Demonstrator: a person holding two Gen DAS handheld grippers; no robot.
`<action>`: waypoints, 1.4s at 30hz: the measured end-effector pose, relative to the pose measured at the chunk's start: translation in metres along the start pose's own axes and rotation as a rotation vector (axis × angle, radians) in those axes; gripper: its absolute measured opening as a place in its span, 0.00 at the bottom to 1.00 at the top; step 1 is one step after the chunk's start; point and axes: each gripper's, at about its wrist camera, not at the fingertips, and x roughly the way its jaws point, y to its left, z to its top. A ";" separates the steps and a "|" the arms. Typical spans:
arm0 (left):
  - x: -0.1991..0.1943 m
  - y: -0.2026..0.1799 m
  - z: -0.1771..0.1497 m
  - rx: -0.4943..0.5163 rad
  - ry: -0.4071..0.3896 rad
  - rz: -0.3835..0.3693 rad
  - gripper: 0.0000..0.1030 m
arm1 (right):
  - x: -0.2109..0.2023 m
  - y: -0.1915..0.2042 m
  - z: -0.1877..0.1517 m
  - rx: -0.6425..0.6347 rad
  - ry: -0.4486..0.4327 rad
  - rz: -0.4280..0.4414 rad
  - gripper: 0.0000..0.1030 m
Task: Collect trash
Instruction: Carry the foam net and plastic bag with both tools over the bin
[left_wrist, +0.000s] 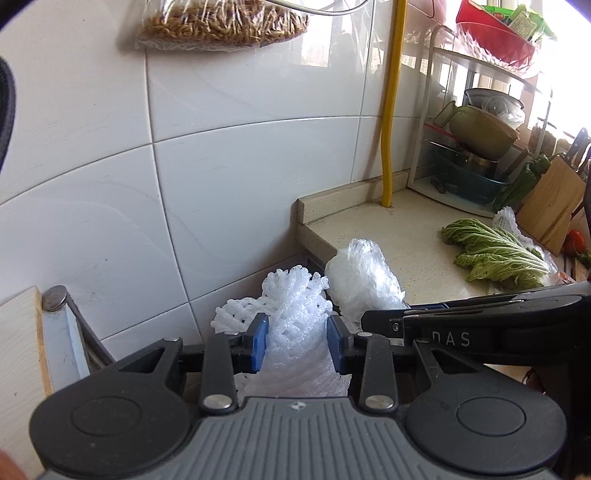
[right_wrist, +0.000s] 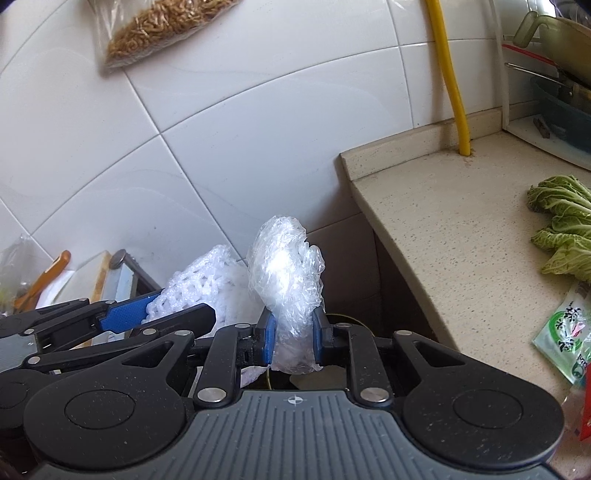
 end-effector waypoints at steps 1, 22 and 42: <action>-0.001 0.002 -0.001 -0.001 -0.001 0.000 0.31 | 0.000 0.002 -0.001 -0.001 -0.001 0.000 0.25; 0.013 0.017 0.001 -0.061 -0.004 0.052 0.31 | 0.019 0.016 0.009 -0.054 0.028 0.020 0.25; 0.070 0.009 0.001 -0.092 0.120 0.100 0.31 | 0.073 -0.019 0.020 -0.047 0.163 0.033 0.25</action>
